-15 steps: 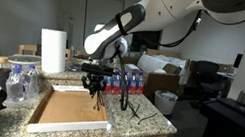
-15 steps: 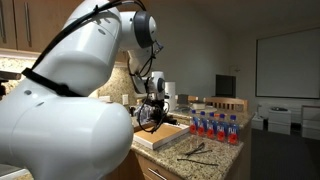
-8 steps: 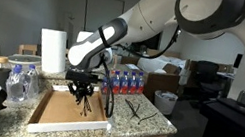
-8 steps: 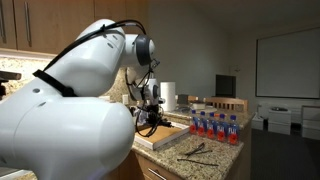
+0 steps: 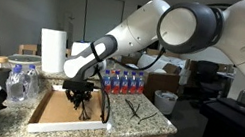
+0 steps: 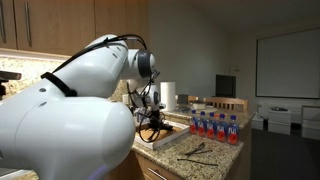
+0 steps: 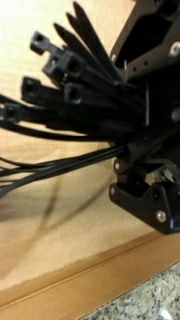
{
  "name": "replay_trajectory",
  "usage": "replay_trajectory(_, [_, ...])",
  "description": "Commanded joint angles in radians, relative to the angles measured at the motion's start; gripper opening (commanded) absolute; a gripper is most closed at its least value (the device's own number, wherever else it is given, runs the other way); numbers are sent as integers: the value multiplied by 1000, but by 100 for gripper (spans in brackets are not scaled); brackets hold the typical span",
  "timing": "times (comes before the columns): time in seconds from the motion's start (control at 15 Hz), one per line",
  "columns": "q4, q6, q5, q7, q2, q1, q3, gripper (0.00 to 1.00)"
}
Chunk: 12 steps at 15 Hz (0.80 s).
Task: Pick up the black objects from the counter and put them on the box cover
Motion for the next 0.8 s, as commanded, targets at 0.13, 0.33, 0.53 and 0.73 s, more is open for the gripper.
replay_trajectory(0.13, [65,1,-21,19,47,4,-14,4])
replay_trajectory(0.33, [79,2,-19,17,55,3,-16,31])
replay_trajectory(0.53, [96,-13,-17,17,64,5,-16,49])
replay_trajectory(0.73, [105,-33,-17,18,65,6,-17,68])
